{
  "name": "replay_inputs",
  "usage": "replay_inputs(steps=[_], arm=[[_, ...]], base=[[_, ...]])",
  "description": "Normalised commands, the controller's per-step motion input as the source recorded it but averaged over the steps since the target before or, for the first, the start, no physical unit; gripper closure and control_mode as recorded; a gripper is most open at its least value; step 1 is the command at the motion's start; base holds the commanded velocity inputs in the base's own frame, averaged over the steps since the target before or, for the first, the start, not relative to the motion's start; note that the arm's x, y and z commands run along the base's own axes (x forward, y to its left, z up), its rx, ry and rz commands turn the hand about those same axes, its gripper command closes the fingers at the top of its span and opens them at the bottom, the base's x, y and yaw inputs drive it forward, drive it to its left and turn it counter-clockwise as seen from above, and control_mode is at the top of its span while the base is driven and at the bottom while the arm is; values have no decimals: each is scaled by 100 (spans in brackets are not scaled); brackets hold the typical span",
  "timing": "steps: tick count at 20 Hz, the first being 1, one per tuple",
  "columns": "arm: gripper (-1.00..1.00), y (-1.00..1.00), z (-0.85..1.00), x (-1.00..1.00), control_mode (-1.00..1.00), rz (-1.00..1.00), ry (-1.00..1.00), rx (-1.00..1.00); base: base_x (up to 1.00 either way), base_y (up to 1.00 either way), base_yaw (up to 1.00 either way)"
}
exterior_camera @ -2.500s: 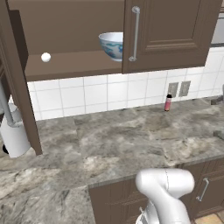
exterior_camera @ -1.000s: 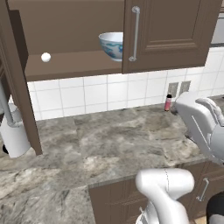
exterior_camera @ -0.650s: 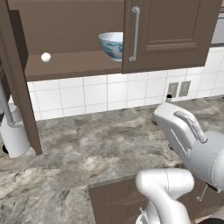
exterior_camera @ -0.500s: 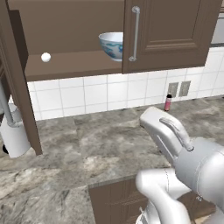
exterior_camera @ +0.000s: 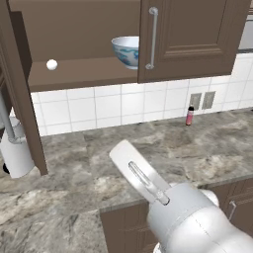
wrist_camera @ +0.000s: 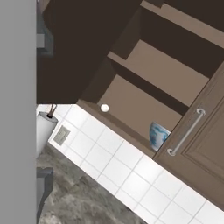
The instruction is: Pick the mug and place it in the sink. Pick the bowl and place it in the open cabinet and then close the cabinet.
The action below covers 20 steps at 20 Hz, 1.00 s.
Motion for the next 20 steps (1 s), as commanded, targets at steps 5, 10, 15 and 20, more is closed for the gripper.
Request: replay_inputs(steps=[5,10,15,20], arm=[[-100,0,0,-35,-100,2,0,13],[-100,7,0,-49,-100,8,3,12],[-100,22,0,-38,-100,10,9,6],[-100,34,0,-13,-100,3,3,1]], base=[[0,0,0],[0,0,0],[0,0,0],[0,0,0]])
